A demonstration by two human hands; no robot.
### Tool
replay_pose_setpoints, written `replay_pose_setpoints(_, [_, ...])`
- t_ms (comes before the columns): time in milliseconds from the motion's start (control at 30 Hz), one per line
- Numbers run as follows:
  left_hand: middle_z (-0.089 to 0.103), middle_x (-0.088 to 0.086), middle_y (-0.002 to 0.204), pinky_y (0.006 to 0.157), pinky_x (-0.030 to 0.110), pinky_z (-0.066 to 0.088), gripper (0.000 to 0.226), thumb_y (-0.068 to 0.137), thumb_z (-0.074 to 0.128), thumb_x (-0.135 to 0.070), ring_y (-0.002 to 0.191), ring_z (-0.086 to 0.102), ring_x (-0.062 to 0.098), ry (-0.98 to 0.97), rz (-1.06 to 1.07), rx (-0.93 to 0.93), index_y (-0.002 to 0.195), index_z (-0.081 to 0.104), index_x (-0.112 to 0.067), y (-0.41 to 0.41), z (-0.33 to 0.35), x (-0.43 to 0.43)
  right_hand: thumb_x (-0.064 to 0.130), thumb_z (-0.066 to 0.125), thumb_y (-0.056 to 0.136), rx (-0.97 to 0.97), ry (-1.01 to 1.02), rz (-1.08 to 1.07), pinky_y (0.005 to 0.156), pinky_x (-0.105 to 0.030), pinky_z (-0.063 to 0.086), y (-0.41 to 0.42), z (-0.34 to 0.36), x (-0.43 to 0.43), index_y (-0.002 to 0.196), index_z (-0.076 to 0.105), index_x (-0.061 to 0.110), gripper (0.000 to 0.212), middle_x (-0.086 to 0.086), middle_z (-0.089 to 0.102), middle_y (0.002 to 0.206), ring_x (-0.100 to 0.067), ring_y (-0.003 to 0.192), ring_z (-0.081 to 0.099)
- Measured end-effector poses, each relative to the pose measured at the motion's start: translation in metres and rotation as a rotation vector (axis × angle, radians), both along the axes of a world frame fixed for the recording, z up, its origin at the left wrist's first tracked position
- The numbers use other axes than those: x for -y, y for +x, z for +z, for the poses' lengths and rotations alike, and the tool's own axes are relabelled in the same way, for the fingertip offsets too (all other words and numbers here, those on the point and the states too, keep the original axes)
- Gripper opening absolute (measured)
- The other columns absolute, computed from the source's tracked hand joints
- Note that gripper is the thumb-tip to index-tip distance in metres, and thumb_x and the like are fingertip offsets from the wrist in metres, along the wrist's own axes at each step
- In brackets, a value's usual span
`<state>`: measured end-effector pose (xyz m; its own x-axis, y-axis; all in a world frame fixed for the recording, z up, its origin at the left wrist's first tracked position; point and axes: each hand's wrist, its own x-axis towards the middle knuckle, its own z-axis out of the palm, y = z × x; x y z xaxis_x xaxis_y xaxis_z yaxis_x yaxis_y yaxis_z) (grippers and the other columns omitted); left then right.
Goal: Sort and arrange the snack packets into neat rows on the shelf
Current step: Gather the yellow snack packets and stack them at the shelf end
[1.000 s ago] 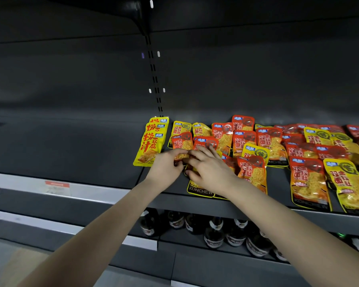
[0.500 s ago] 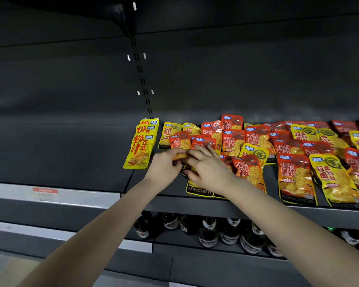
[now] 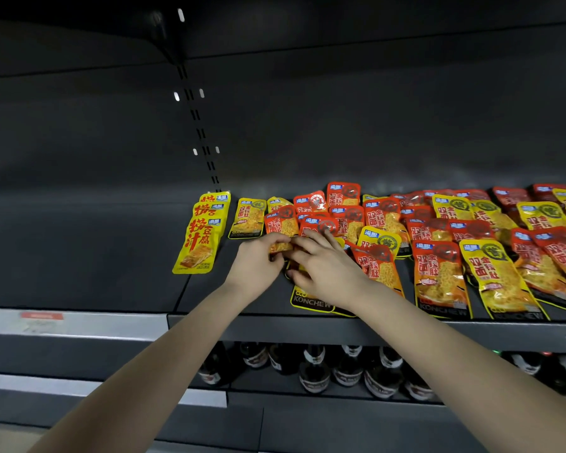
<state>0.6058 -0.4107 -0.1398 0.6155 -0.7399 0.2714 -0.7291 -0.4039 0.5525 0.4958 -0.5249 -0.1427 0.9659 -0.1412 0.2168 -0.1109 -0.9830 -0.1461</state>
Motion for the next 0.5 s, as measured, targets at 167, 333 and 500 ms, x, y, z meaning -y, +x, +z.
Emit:
replay_pose_setpoints(167, [0.070, 0.001, 0.105, 0.069, 0.003, 0.036, 0.035, 0.086, 0.057, -0.004, 0.071, 0.051, 0.006, -0.026, -0.032, -0.012, 0.118, 0.064, -0.018, -0.0058, 0.0004, 0.0068, 0.035, 0.045, 0.094, -0.001, 0.007, -0.012, 0.116, -0.044, -0.001, -0.0067, 0.0005, 0.0060, 0.135, 0.049, 0.020, 0.044, -0.002, 0.035, 0.147, -0.024, 0.142, 0.016])
replay_pose_setpoints(333, [0.070, 0.001, 0.104, 0.069, 0.001, 0.036, 0.035, 0.086, 0.057, -0.003, 0.068, 0.048, 0.005, -0.030, -0.039, -0.013, 0.118, 0.064, -0.017, -0.0075, 0.0014, 0.0096, 0.036, 0.044, 0.094, -0.011, 0.001, -0.023, 0.116, -0.044, -0.002, -0.0087, 0.0005, 0.0090, 0.136, 0.047, 0.022, 0.044, -0.001, 0.033, 0.149, -0.023, 0.142, 0.015])
replay_pose_setpoints(500, [0.069, 0.000, 0.107, 0.069, 0.005, 0.037, 0.035, 0.087, 0.057, -0.005, 0.064, 0.046, 0.004, -0.008, -0.048, -0.004, 0.119, 0.063, -0.019, -0.0066, 0.0015, 0.0086, 0.035, 0.046, 0.094, 0.000, 0.018, -0.019, 0.116, -0.045, 0.000, -0.0086, 0.0007, 0.0089, 0.135, 0.048, 0.022, 0.043, -0.002, 0.035, 0.147, -0.025, 0.142, 0.017])
